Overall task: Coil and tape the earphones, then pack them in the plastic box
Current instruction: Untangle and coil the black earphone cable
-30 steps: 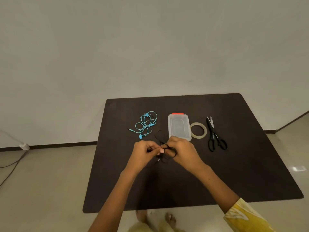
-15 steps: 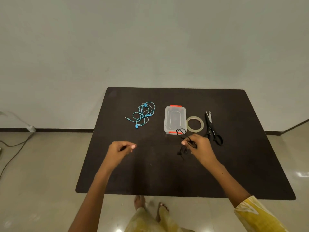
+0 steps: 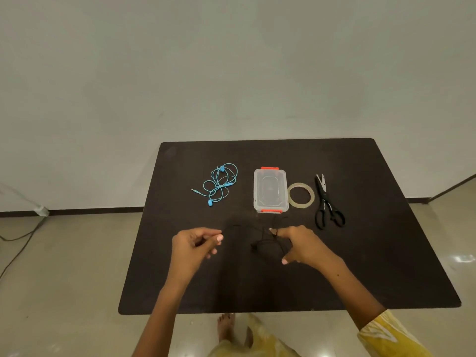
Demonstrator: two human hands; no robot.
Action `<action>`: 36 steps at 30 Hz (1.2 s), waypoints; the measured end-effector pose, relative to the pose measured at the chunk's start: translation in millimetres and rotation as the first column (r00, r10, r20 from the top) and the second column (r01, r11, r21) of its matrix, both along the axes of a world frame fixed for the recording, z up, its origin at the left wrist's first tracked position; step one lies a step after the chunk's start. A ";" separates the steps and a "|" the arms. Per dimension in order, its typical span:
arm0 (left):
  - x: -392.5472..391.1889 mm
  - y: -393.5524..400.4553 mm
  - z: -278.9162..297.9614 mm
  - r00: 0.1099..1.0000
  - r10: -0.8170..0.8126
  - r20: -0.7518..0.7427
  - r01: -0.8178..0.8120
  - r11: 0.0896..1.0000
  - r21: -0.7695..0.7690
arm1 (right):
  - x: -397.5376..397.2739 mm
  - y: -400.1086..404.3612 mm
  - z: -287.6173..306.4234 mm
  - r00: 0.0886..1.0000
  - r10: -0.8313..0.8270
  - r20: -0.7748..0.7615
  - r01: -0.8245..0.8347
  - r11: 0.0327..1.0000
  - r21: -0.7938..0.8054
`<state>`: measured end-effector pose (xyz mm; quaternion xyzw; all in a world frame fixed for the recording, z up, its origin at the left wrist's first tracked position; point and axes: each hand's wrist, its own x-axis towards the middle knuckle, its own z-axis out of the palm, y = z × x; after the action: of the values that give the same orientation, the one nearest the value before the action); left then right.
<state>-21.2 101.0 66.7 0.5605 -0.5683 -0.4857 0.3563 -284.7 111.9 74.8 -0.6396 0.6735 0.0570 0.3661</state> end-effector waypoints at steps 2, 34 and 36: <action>-4.9 0.6 1.6 1.000 -0.011 -0.026 0.011 1.000 0.001 | 1.5 -0.7 6.6 0.999 -0.041 -0.003 0.041 0.999 0.011; -10.9 -5.3 41.2 0.933 -0.077 -0.351 0.133 0.981 0.138 | 76.1 3.2 47.2 0.722 -0.061 0.690 0.366 0.879 -0.305; -9.4 -5.8 40.1 0.933 -0.049 -0.356 0.105 0.985 0.140 | 69.9 1.3 47.7 0.734 -0.069 0.676 0.344 0.895 -0.282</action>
<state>-30.6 95.2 106.8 0.4683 -0.4771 -0.6346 0.3878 -214.8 113.2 122.6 -0.5977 0.5699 -0.3451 0.4459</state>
